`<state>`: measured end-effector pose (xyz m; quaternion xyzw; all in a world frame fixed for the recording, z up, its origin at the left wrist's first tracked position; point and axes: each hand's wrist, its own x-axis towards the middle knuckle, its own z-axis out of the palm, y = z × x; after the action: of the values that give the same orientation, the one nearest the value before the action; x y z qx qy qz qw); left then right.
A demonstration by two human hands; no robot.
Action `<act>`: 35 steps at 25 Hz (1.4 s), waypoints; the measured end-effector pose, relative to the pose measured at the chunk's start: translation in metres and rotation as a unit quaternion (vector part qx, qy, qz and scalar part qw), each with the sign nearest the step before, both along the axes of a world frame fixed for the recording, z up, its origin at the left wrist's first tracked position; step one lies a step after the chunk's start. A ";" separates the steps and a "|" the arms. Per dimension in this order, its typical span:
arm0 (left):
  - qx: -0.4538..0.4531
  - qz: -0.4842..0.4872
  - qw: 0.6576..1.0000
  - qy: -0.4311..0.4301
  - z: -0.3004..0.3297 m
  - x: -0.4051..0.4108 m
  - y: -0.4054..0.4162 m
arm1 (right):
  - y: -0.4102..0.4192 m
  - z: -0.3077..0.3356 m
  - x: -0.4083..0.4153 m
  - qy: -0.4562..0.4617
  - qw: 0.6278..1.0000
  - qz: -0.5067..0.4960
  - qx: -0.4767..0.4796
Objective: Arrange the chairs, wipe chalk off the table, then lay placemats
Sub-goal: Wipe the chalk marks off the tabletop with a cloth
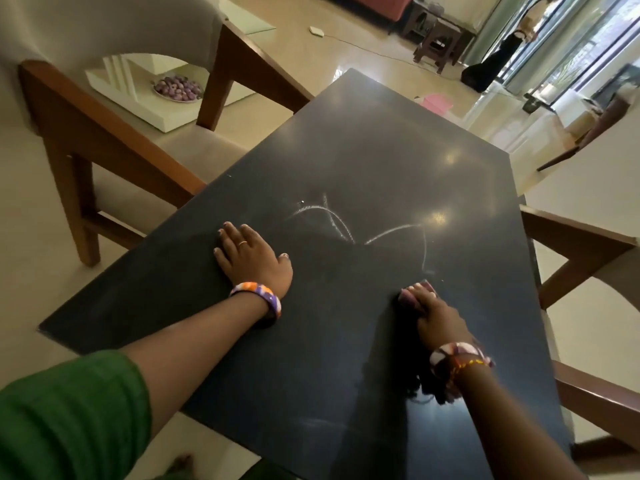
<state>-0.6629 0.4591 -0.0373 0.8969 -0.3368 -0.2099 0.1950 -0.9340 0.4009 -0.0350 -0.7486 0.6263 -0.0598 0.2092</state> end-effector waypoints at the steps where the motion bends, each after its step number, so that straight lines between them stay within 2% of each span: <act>1: 0.015 0.043 0.999 0.016 0.002 -0.008 -0.012 | -0.024 -0.002 -0.003 0.017 1.000 -0.017 0.004; 3: 0.034 0.115 0.993 0.018 0.001 -0.020 -0.031 | -0.070 -0.003 -0.001 0.037 0.999 -0.028 0.003; 6: 0.056 0.164 0.983 -0.056 -0.010 -0.030 -0.044 | -0.107 0.005 0.005 0.046 0.999 -0.006 -0.008; 10: 0.080 0.189 0.973 -0.101 -0.022 -0.031 -0.054 | -0.077 0.011 -0.011 0.043 0.988 0.145 -0.014; 13: 0.092 0.195 0.969 -0.120 -0.027 -0.032 -0.058 | -0.055 0.013 -0.022 0.061 0.974 0.218 -0.014; 16: 0.101 0.196 0.967 -0.130 -0.027 -0.032 -0.059 | -0.108 0.018 -0.013 0.035 0.982 0.184 -0.022; 20: 0.103 0.199 0.965 -0.136 -0.028 -0.032 -0.061 | -0.189 0.008 0.014 0.081 0.990 0.105 -0.039; 23: 0.108 0.195 0.965 -0.141 -0.028 -0.031 -0.060 | -0.156 0.007 0.024 0.038 0.987 0.151 -0.034; 27: 0.108 0.192 0.965 -0.141 -0.029 -0.032 -0.060 | -0.100 0.007 -0.008 -0.006 0.968 0.249 -0.030; 29: 0.106 0.191 0.966 -0.140 -0.028 -0.031 -0.061 | -0.126 0.015 -0.010 -0.007 0.973 0.231 -0.013; 32: 0.104 0.192 0.966 -0.136 -0.026 -0.033 -0.060 | -0.179 0.020 0.017 0.044 0.991 0.122 -0.027; 35: 0.098 0.188 0.969 -0.128 -0.024 -0.033 -0.059 | -0.168 0.013 0.043 0.058 0.989 0.125 -0.047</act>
<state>-0.6961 0.3998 -0.0613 0.9783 -0.1621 -0.0850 0.0972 -0.8906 0.2325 -0.0224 -0.8323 0.5352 -0.0190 0.1428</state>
